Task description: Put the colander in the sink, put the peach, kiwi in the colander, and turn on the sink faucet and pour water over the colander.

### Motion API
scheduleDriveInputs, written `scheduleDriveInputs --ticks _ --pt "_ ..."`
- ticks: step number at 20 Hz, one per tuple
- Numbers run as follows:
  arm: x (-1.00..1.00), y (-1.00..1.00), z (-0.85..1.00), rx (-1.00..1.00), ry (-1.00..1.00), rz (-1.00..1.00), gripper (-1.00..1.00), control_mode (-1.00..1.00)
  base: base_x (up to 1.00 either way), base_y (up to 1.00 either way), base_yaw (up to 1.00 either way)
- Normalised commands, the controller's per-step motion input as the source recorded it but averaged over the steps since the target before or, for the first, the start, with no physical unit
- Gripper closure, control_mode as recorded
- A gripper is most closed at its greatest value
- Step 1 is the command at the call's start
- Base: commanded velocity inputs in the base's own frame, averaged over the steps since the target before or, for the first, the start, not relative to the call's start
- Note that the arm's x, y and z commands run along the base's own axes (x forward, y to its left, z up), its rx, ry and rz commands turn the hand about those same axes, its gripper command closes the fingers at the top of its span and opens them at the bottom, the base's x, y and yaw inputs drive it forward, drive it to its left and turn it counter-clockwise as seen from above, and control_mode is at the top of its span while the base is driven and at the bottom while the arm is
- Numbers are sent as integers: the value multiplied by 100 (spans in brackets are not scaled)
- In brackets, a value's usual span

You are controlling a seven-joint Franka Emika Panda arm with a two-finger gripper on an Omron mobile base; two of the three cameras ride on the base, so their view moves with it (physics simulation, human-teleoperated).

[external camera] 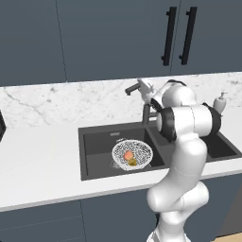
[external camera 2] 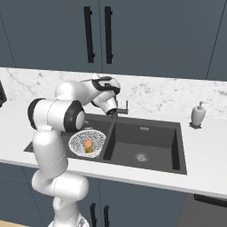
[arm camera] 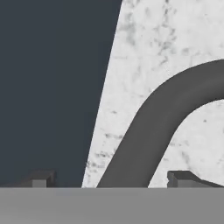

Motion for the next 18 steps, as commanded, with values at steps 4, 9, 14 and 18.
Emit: scheduleDriveInputs --ticks 4,9,14,18 --pt "-14 -69 28 12 3 -15 -100 -100 0 0 0" --pt "-19 -55 7 2 31 -13 -100 -100 0 0 0" --pt "-41 -63 0 -7 43 -11 -100 -100 0 0 0" --pt "-74 -76 0 -4 36 -8 -100 -100 0 0 0"
